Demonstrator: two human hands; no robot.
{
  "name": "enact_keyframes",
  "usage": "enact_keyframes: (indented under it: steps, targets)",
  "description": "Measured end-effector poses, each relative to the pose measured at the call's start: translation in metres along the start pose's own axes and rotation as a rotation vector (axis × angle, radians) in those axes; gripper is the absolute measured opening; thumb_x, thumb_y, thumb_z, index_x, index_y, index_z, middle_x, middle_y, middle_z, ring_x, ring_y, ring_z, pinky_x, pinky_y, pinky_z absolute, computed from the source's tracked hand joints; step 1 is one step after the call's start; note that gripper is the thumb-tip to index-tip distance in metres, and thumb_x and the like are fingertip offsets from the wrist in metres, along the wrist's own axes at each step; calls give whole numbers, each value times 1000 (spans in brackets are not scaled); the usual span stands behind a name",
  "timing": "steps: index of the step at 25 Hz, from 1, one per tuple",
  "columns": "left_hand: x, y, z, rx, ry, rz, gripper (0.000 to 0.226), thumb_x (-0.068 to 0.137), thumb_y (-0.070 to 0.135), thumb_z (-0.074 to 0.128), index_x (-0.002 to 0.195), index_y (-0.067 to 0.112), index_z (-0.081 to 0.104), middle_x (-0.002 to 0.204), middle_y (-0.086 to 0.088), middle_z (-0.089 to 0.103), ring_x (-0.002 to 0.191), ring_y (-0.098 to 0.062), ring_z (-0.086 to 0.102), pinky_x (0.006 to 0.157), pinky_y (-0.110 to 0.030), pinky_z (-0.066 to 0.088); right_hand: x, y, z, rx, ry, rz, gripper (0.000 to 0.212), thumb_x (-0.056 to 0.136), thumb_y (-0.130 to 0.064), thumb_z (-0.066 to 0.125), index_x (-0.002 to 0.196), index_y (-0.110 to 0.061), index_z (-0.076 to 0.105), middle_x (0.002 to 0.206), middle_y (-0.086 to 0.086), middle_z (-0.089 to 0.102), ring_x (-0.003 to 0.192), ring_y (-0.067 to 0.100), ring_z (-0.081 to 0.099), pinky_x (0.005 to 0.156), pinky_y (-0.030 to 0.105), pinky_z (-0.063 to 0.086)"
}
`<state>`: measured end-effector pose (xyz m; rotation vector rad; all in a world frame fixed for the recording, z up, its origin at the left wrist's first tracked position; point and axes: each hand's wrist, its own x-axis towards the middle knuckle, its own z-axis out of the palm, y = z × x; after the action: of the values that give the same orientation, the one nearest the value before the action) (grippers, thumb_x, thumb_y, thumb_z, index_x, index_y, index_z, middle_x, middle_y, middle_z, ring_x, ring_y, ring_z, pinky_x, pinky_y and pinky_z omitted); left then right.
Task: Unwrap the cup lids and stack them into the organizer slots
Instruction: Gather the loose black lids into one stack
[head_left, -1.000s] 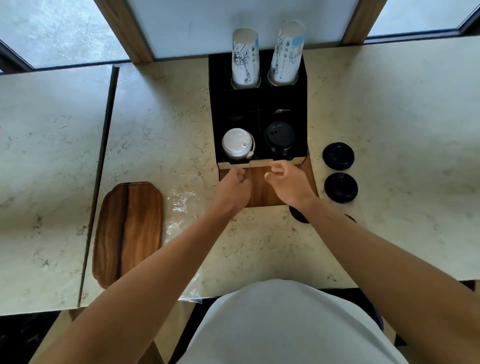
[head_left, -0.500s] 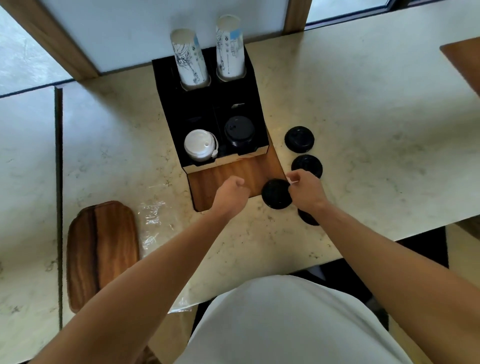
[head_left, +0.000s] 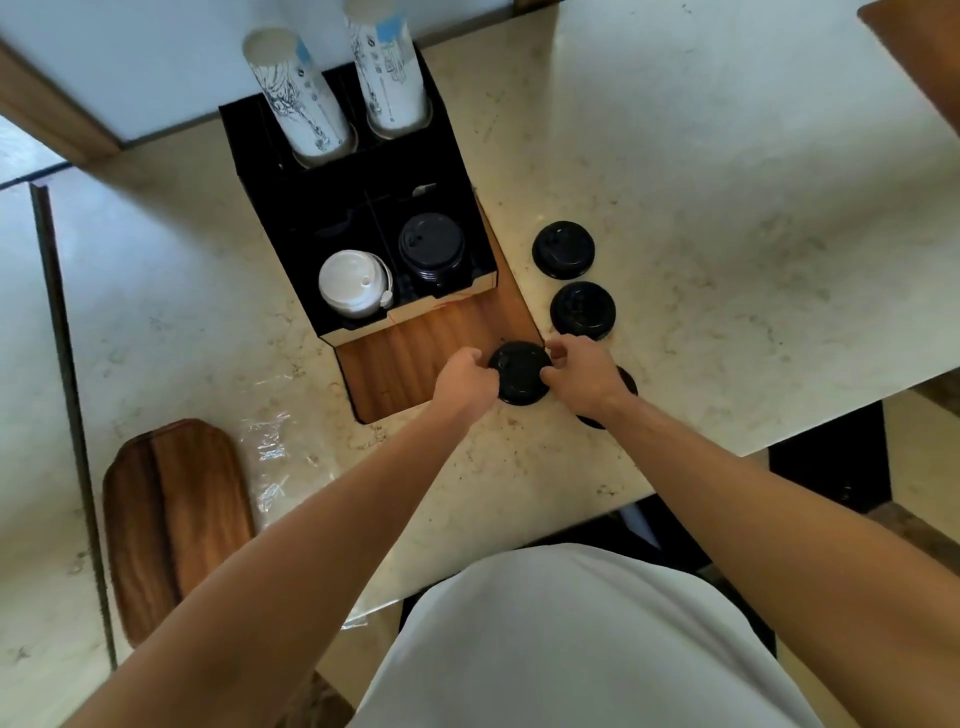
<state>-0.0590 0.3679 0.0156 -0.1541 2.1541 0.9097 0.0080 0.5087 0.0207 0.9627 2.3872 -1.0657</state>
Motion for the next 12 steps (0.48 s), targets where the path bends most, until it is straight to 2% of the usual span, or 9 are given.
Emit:
enact_keyframes:
  steps: [2, 4, 9, 12]
  targets:
    - [4, -2, 1, -43, -10, -25, 58, 96, 1, 57, 151, 10, 42, 149, -10, 49, 134, -28, 50, 112, -43, 46, 0, -2, 3, 5, -3, -10, 49, 95, -11, 70, 141, -7, 57, 137, 10, 62, 121, 27, 63, 104, 38, 51]
    - [8, -4, 1, -137, -27, -81, 56, 95, 0, 59, 148, 10, 44, 143, -12, 53, 126, -29, 56, 107, -45, 51, 2, -4, 4, 34, 1, -9, 50, 93, -9, 71, 141, -7, 58, 137, 10, 62, 122, 26, 63, 104, 38, 52]
    - [2, -3, -3, -415, -35, -185, 14, 100, 10, 60, 114, 9, 63, 115, -11, 67, 107, -27, 67, 86, -37, 60, 1, -8, 5, 194, 32, -8, 56, 90, -3, 72, 143, -11, 56, 143, 8, 58, 124, 26, 61, 107, 43, 53]
    - [-11, -3, -7, -574, -118, -185, 17, 103, 13, 57, 118, 8, 63, 111, -11, 70, 101, -27, 72, 83, -38, 62, 1, -10, 6, 262, 30, -35, 57, 88, 0, 72, 142, -13, 57, 140, 7, 59, 124, 26, 61, 105, 46, 55]
